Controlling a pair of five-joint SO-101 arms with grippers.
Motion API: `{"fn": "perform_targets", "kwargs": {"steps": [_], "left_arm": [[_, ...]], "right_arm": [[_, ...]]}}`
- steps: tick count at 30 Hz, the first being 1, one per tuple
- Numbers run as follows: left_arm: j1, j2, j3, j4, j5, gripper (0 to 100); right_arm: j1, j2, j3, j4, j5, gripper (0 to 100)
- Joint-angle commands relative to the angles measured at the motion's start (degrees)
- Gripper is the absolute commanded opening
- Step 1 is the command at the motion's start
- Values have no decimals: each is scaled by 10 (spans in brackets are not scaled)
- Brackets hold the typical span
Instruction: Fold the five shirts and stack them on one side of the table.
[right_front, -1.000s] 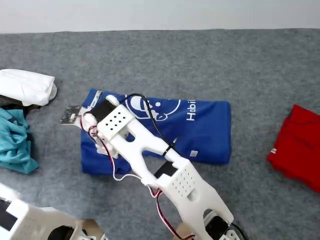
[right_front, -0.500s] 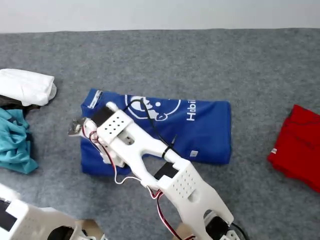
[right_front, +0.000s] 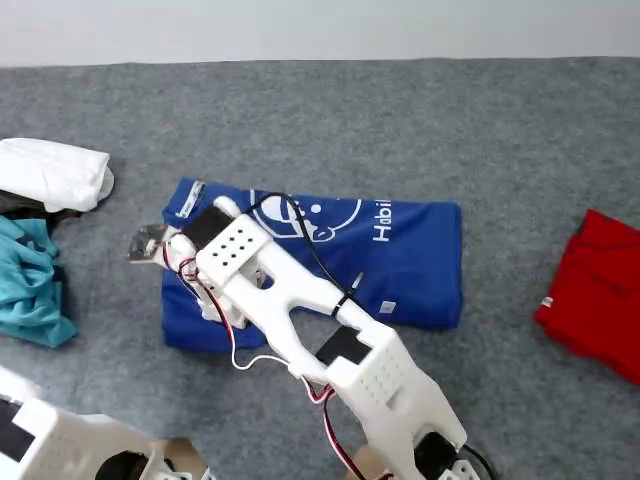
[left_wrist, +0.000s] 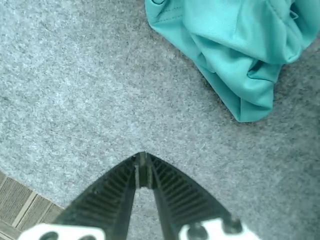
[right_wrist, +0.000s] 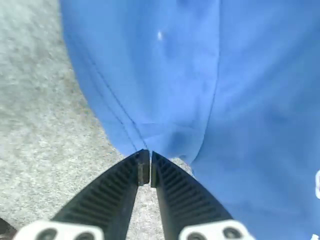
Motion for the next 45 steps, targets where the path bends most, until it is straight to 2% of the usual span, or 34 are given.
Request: {"fn": "perform_targets", "kwargs": {"steps": [1,10,16,18,22,24,35,42,45], "left_arm": [[2,-9,-5,11,-1,2],[0,-9,-5,11,1,2],[-3,-9,-5,11,-1,2],[-1,-9,-5,10,-1,2],[-3,-9,-5,10,-1,2],[-5,-9,-5,11,-1,2],[-4,-76,-1,6,-2,2],[-8,-78,-1,9,-2,2],[-8,-78,-1,9,-2,2]], "right_arm": [[-21,-55,-21,-6,-2,9],[-43,38,-22,-80,-2,9],[-67,20,-61,-11,11,11],[-81,8,-61,11,24,47],[-94,-13,-43,22,27,203],[-94,-15,-36,15,28,250],[-93,99,-33,-60,49,249],[-87,114,-34,-80,85,247],[-80,118,-34,-80,110,201]]}}
